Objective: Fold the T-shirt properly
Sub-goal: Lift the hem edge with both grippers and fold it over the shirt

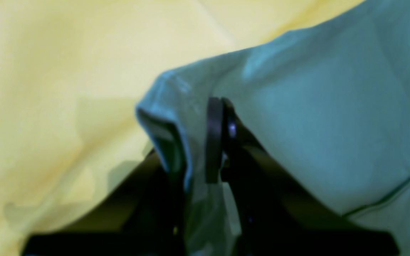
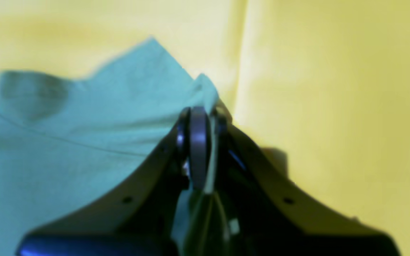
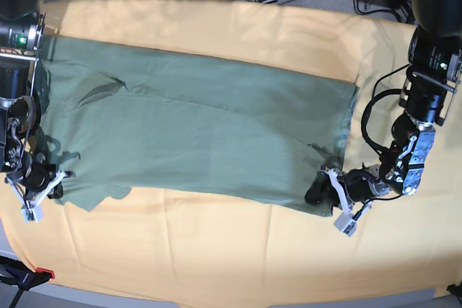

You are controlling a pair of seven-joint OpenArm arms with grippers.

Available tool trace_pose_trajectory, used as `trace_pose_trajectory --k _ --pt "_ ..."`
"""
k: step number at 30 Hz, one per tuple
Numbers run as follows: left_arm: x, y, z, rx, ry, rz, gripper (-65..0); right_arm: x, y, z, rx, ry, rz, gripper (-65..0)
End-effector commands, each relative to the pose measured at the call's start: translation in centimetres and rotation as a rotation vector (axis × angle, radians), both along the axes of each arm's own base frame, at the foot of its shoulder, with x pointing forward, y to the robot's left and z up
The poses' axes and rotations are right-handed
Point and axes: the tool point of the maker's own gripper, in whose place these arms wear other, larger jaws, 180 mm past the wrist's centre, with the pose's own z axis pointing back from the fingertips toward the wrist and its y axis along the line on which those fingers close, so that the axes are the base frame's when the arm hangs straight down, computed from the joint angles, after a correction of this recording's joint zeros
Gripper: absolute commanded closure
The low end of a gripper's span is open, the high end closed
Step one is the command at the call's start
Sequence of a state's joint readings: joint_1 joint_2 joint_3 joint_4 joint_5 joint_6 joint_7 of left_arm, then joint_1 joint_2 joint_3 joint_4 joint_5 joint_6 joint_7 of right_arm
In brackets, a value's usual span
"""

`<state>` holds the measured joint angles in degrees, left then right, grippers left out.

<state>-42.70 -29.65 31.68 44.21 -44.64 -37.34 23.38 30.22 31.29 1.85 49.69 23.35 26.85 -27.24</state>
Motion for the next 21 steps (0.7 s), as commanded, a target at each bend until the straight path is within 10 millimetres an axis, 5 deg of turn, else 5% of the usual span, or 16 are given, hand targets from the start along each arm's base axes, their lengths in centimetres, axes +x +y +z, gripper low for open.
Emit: trace_pose_trajectory --k 1,11,21 --pt "1.7 0.6 3.2 -0.033 -0.076 0.023 0.0 1.4 -1.3 3.3 -0.017 -0.076 -0.019 0.0" --pt "0.1 -0.3 4.2 -0.184 0.082 -0.007 0.0 0.7 2.1 3.2 0.059 -0.011 0.162 0.0" --pt "-4.1 -2.1 3.9 -0.27 0.332 -0.144 0.0 -1.9 3.7 1.7 0.18 0.159 0.229 0.0"
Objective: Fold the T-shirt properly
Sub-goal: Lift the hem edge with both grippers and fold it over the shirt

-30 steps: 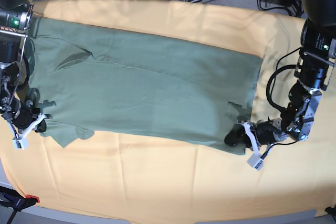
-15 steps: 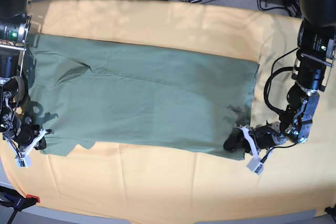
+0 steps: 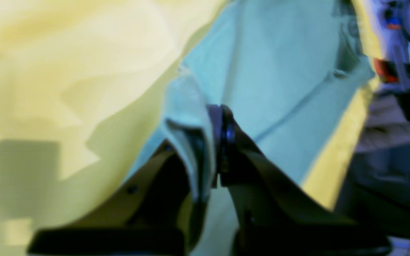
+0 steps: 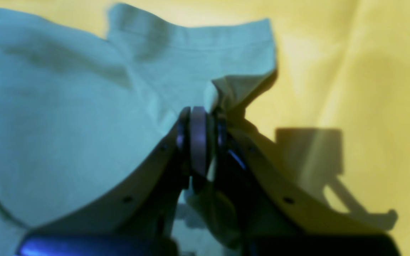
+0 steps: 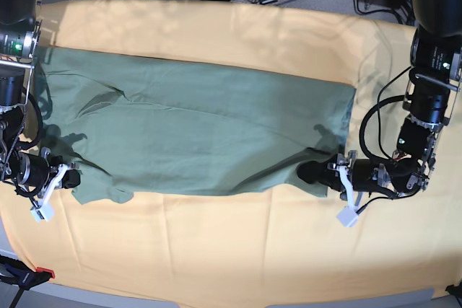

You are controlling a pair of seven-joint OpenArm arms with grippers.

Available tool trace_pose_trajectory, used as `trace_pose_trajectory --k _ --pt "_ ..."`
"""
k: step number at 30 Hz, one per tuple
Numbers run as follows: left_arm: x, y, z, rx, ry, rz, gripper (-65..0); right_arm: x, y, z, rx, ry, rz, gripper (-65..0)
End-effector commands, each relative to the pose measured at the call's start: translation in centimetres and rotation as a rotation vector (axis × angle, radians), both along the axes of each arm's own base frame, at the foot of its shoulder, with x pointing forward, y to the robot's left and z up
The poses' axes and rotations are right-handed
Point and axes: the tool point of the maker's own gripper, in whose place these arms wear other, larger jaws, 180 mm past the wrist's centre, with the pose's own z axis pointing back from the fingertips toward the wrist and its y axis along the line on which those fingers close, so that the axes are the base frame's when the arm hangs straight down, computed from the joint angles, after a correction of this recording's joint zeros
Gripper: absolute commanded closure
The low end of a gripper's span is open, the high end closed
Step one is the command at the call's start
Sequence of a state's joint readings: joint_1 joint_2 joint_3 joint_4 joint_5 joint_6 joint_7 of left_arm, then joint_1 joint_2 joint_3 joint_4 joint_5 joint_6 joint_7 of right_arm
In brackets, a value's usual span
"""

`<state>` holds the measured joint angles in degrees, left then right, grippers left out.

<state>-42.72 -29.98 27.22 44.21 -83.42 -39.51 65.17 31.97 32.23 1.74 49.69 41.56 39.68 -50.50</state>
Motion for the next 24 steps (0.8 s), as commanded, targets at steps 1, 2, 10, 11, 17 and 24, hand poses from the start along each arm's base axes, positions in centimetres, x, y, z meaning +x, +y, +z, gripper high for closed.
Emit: trace_pose_trajectory --k 1,2,10,11,17,24 --pt "1.0 0.3 2.2 -0.01 -0.047 -0.01 0.0 1.0 -1.2 2.5 -0.004 -0.053 -0.009 0.0" --pt "0.5 0.4 1.8 0.013 -0.027 -0.033 0.0 0.8 -1.3 2.5 -0.001 -0.043 -0.009 0.0" --pt "-2.0 1.4 -0.2 0.106 0.065 -0.118 0.0 -1.5 -2.6 0.8 -0.001 0.031 -0.02 0.0" --pt "-2.0 1.5 -0.2 0.106 0.065 -0.117 0.0 -2.0 -2.8 0.3 -0.007 0.044 -0.022 0.0" --pt "-1.9 1.9 -0.2 0.112 0.065 -0.111 0.0 -2.5 -4.5 0.6 -0.037 0.052 -0.039 0.0" --pt "-2.0 3.7 -0.1 0.138 0.068 -0.085 0.0 -2.8 -7.1 2.1 -0.077 0.035 -0.071 0.0"
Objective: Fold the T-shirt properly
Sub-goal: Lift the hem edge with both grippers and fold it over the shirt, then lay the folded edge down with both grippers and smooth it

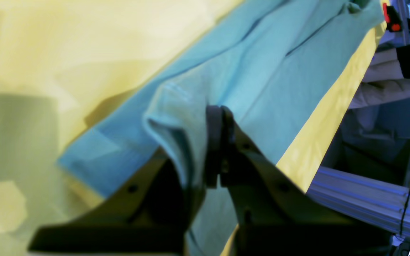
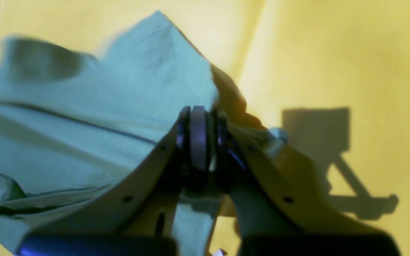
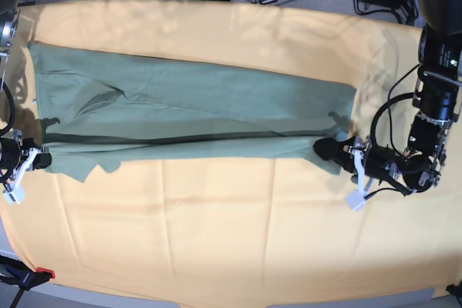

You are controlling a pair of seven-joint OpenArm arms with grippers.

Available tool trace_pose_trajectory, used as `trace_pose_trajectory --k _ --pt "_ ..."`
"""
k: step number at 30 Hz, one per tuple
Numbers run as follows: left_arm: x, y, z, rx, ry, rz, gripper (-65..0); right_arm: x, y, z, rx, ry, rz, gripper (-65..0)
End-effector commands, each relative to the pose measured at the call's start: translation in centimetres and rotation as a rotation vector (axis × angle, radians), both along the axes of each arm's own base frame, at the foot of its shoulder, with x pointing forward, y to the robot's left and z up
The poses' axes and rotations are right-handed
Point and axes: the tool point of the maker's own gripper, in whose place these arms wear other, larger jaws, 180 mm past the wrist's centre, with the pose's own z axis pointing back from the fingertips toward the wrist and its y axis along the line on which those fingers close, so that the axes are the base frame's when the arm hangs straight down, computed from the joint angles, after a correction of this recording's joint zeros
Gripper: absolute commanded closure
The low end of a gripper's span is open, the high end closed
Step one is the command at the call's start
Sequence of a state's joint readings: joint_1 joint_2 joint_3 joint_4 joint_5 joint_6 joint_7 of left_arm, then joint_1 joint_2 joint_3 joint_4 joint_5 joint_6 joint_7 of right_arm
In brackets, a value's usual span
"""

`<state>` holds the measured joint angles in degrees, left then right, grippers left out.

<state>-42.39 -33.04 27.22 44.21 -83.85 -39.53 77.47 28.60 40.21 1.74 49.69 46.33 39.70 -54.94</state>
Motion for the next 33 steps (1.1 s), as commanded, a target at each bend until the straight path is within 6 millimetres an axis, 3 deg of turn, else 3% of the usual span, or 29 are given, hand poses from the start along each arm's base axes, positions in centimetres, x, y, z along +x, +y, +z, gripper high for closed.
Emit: trace_pose_trajectory --k 1,19,27,31,32,33 --pt "1.3 0.3 2.0 -0.016 -0.056 0.006 0.0 1.1 -1.0 2.3 -0.015 -0.061 -0.007 0.0" --pt "0.7 0.4 1.8 0.008 -0.037 -0.027 0.0 -0.8 0.1 1.4 0.044 0.055 0.024 0.0" --pt "0.8 -0.2 2.2 0.009 -0.042 -0.034 0.0 -0.7 0.0 1.5 0.041 0.047 0.022 0.0" --pt "0.0 -0.4 1.2 0.039 0.014 -0.037 0.0 -0.3 -0.2 1.7 0.032 0.022 0.014 0.0" --pt "-0.3 -0.4 0.9 0.048 0.023 -0.047 0.0 -0.3 -0.2 1.7 0.032 0.021 0.014 -3.1" --pt "-0.5 -0.5 0.6 0.055 0.029 -0.057 -6.0 -0.2 -0.2 1.7 0.033 0.019 0.013 -11.7"
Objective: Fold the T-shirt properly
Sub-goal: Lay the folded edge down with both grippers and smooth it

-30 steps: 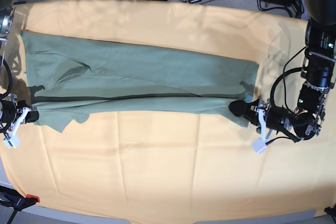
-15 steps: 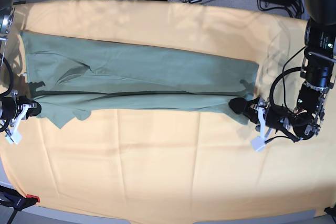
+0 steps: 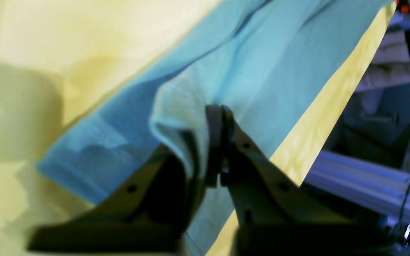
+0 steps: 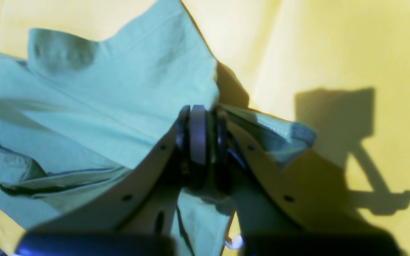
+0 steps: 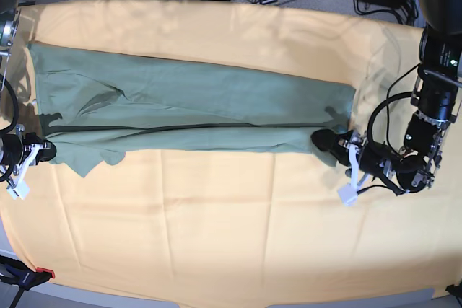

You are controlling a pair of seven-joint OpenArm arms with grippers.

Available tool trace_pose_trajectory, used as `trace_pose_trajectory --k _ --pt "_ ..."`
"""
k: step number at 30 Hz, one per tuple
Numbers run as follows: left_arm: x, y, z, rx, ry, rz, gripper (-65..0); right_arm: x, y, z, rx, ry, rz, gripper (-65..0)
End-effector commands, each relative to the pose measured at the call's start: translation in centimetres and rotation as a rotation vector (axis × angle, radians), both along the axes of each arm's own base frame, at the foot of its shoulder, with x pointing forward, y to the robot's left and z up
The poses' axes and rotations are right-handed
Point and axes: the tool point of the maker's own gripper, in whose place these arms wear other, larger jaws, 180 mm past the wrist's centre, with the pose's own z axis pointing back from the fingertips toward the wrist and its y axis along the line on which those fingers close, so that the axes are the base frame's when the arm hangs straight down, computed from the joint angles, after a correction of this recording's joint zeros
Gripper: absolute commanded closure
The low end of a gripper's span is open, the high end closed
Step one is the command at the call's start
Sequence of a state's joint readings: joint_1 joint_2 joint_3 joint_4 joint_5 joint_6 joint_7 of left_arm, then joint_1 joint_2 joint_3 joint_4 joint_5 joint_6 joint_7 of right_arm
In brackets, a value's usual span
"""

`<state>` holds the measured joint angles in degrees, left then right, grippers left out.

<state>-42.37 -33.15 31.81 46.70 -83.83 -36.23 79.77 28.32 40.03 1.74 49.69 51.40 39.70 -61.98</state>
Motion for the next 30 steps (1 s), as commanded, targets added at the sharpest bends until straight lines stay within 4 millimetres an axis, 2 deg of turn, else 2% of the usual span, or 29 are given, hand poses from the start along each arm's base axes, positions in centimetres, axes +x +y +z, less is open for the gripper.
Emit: trace_pose_trajectory --k 1,2,3,4,5,8,12,14,16,20,25,30 --pt "1.0 0.1 1.6 -0.011 -0.041 -0.003 -14.5 1.1 -1.3 2.4 -0.02 -0.062 -0.011 -21.8" --pt "0.9 0.1 1.4 -0.01 -0.036 -0.004 -23.7 1.1 -1.3 2.4 -0.02 -0.062 -0.011 -31.9" --pt "0.8 0.1 1.3 -0.01 -0.033 -0.004 -31.9 1.2 -1.3 2.5 -0.02 -0.065 -0.011 -39.2" --pt "0.6 0.1 1.2 -0.01 -0.029 -0.004 -37.3 1.3 -1.3 2.6 -0.019 -0.068 -0.011 -42.9" --pt "0.5 0.1 1.0 -0.01 -0.025 -0.004 -39.1 1.5 -1.3 2.9 -0.02 -0.075 -0.011 -43.7" --pt "0.5 0.1 1.0 -0.01 -0.024 -0.004 -39.0 2.6 -0.9 4.5 0.015 -0.124 -0.015 -43.7" --pt "0.4 0.1 1.0 -0.01 -0.023 -0.003 -39.0 4.0 0.7 6.9 0.134 -0.208 -0.013 -43.7" --pt "0.5 0.2 1.0 -0.009 -0.024 -0.003 -39.0 4.3 1.5 7.0 0.166 -0.218 -0.008 -43.7" --pt "0.5 0.2 1.0 -0.008 -0.024 -0.002 -39.0 4.4 2.4 6.1 0.159 -0.201 0.006 -43.7" --pt "0.5 0.2 1.0 -0.008 -0.024 -0.002 -39.0 4.3 4.0 3.0 0.074 -0.135 0.039 -43.7" --pt "0.5 0.3 1.0 -0.006 -0.024 -0.001 -39.0 4.7 3.9 0.3 -0.062 -0.121 0.011 -43.7" --pt "0.4 0.7 1.0 -0.002 -0.024 0.003 -39.0 4.9 4.6 -0.3 -0.065 -0.115 0.011 -43.7"
